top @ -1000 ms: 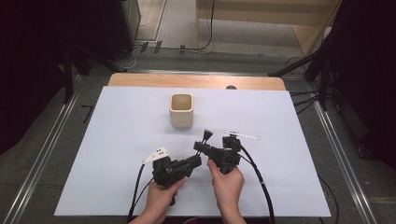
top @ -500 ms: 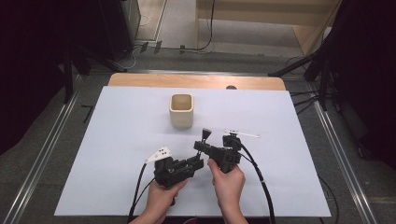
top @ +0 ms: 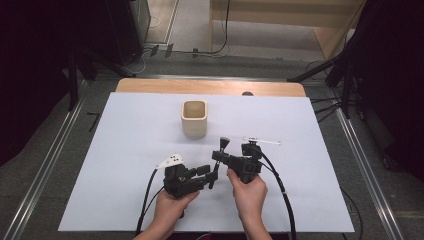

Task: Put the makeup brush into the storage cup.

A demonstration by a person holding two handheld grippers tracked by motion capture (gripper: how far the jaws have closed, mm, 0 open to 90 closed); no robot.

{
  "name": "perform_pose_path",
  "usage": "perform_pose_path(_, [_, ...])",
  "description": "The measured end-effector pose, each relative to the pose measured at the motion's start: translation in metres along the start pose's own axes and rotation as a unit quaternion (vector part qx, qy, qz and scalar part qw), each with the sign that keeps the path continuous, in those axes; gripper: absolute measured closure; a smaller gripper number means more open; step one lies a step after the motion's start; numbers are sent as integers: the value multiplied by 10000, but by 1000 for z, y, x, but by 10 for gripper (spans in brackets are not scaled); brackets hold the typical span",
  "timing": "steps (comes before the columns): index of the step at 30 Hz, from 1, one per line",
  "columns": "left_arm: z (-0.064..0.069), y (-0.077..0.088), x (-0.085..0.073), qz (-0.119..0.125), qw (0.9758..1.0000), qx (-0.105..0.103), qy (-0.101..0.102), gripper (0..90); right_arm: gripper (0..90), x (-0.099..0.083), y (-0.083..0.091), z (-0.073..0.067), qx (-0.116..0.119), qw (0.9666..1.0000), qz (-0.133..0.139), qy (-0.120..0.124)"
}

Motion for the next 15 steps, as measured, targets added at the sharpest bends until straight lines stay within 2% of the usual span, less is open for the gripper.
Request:
perform_pose_path(1, [-1,-1,1,-72,9998,-113,143,483,784,0,0,0,-9,10000,-6,2])
perform_pose_path(2, [-2,0,1,-132,9996,-151,199,476,784,1,1,1,-19,10000,-16,37])
perform_pose_path(6, [-7,3,3,-259,9991,-210,246,452,784,2,1,2,-50,9999,-70,82])
perform_pose_path(8, [-7,3,4,-333,9985,-319,308,438,784,2,1,2,-56,9999,-89,82])
perform_pose_path(11, [-8,4,4,-516,9976,-379,271,422,784,3,0,2,-98,9997,-153,146])
perform_pose_path(13, [-8,4,4,-725,9962,-423,222,409,784,4,0,2,-122,9995,-181,217])
perform_pose_path(15, [-8,5,4,-785,9956,-475,216,404,784,4,1,1,-157,9993,-207,274])
Point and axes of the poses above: each handheld gripper's, and its own axes: y roughly backward along the jaws, x roughly out of its top, z roughly to its right, the point moved 7 cm from there along -y, roughly forward along the jaws, and after that the axes turned 14 degrees about -y, right-handed, at the moved point
